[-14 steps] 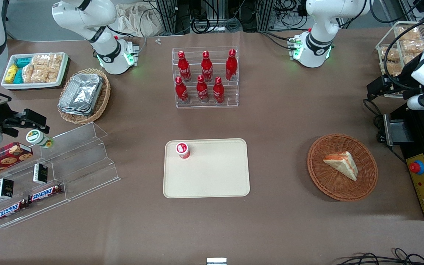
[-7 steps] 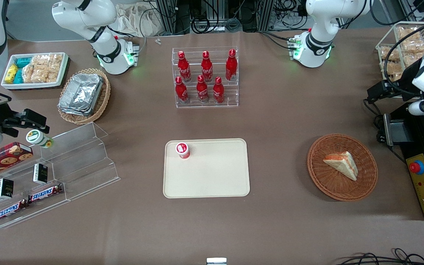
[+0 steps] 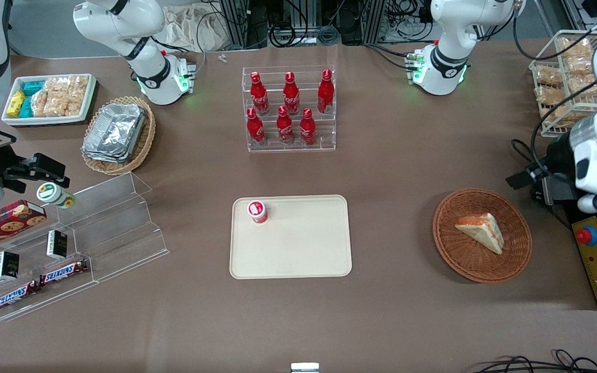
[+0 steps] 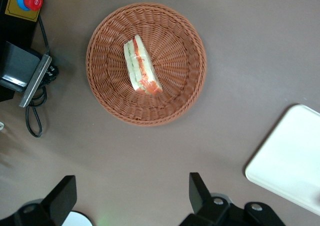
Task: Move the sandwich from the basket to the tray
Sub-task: 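Move the left gripper down over the sandwich in the wicker basket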
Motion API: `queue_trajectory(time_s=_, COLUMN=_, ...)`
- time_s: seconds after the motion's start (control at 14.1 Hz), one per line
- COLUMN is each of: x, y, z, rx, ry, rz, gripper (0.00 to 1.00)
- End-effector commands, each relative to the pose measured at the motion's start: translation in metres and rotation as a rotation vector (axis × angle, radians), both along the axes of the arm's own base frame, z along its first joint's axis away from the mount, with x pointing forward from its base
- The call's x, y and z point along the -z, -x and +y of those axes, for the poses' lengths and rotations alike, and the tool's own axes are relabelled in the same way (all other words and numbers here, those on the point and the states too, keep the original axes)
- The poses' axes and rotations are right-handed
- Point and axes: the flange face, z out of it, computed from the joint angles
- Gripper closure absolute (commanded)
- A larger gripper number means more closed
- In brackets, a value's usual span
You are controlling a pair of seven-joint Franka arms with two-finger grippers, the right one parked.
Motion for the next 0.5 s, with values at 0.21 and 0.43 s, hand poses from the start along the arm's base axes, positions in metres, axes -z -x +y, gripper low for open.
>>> queue_trajectory(time_s=0.21, x=0.098, y=-0.031, z=0.021, rx=-0.169, ry=-0.027, rz=0.054, gripper=0.00)
queue_trajectory(time_s=0.43, x=0.149, y=-0.033, z=0.030, rx=-0.267, ry=-0.041, rz=0.066, gripper=0.00)
